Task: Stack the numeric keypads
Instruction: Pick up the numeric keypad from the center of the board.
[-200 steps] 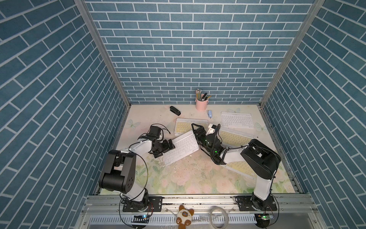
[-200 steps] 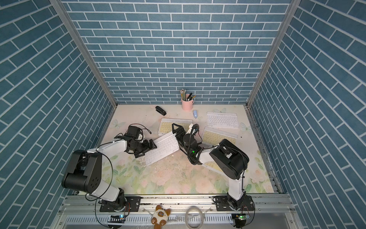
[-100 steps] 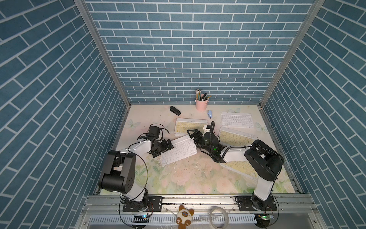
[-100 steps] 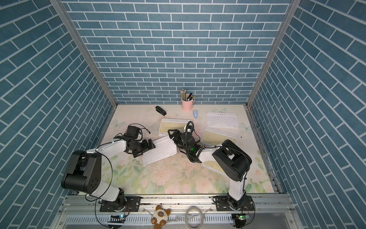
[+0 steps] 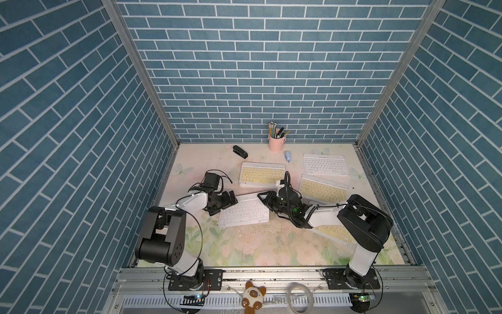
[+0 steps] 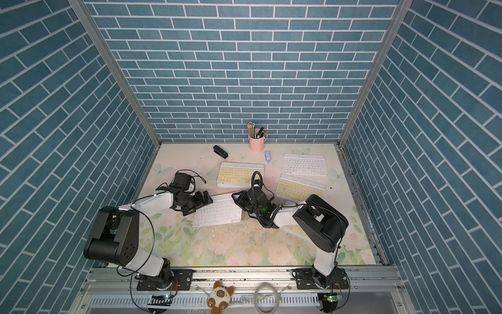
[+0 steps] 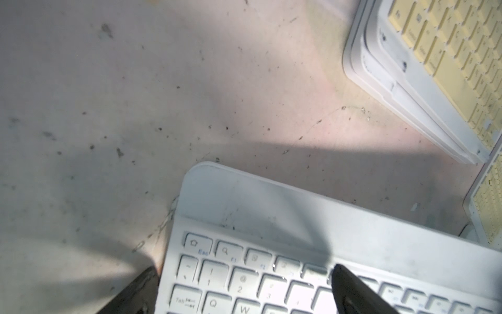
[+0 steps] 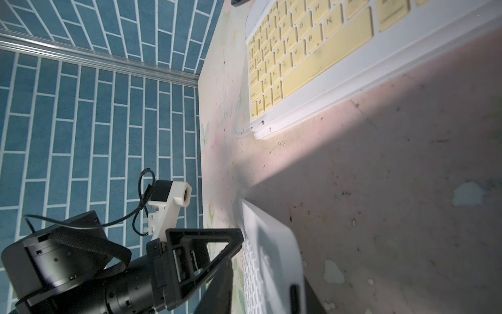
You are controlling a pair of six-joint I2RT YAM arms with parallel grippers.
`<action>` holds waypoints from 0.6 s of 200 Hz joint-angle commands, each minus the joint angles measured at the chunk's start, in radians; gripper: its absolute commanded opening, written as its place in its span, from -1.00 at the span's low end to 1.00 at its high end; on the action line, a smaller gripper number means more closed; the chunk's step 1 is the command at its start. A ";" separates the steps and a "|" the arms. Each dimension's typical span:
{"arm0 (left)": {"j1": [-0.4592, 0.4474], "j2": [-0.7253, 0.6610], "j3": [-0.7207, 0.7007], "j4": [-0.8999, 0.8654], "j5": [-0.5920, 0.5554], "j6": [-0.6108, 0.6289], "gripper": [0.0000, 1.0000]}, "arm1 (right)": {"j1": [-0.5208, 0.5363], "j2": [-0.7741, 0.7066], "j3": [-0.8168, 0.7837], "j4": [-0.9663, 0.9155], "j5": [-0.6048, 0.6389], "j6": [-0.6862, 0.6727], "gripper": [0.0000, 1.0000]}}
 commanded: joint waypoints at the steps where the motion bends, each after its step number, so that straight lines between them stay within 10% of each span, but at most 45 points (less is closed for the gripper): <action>1: -0.040 0.017 -0.027 0.030 0.206 -0.022 0.99 | 0.042 -0.022 -0.006 0.018 -0.050 -0.009 -0.45; 120: -0.018 -0.054 -0.043 0.135 0.324 -0.086 0.99 | 0.026 -0.062 -0.058 0.017 -0.047 -0.089 -0.93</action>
